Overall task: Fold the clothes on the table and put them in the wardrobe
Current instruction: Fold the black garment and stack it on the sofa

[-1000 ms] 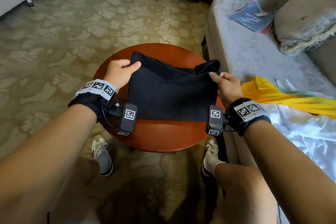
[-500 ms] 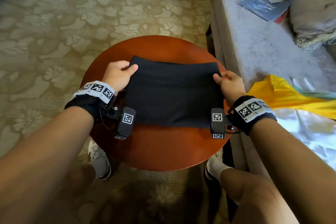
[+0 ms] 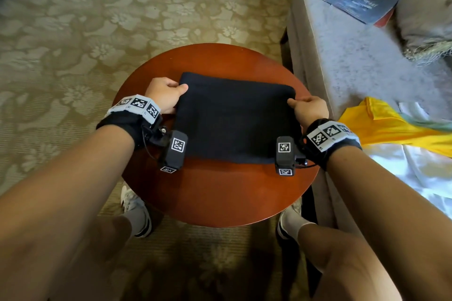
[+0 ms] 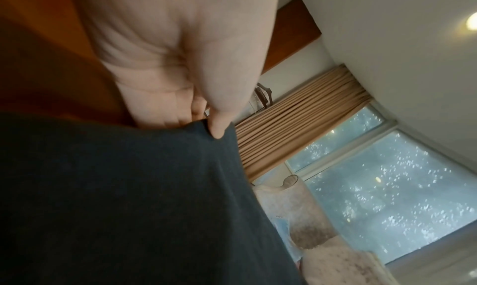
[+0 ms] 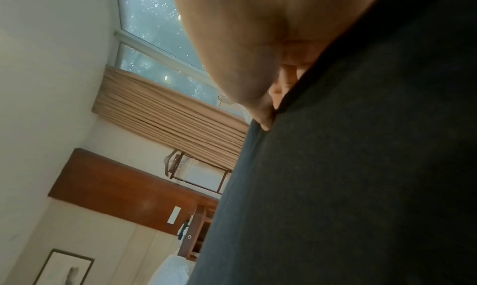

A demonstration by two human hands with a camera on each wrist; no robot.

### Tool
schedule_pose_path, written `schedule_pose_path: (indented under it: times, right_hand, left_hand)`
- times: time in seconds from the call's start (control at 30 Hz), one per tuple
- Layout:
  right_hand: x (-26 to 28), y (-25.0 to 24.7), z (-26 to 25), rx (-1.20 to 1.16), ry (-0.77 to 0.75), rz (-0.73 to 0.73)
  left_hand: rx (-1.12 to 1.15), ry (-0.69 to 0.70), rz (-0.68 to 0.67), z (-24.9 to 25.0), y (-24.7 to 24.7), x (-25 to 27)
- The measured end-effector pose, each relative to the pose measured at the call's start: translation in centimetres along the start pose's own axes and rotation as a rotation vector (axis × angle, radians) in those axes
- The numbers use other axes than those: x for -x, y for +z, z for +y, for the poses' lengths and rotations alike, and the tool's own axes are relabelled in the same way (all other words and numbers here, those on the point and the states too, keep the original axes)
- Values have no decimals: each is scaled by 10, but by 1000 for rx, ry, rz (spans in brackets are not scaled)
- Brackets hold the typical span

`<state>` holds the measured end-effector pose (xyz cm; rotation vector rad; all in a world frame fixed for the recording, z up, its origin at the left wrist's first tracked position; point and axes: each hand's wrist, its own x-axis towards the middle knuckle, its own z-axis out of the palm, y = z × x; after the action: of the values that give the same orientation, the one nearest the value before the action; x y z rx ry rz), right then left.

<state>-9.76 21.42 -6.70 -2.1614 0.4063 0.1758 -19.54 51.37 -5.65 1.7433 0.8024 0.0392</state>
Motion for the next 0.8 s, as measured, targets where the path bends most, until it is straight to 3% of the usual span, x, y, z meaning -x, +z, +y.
schedule_pose_path:
  times: [0.2, 0.47, 0.67, 0.8]
  right_hand:
    - [9, -6, -16, -192, 40, -167]
    - [16, -3, -17, -434, -63, -188]
    - [5, 0, -3, 10, -85, 13]
    - [10, 10, -20, 170, -284, 9]
  left_hand:
    - [125, -73, -83, 16, -1, 7]
    - [197, 0, -23, 18, -5, 6]
    - [14, -27, 62, 7, -6, 7]
    - [-94, -22, 110, 14, -5, 10]
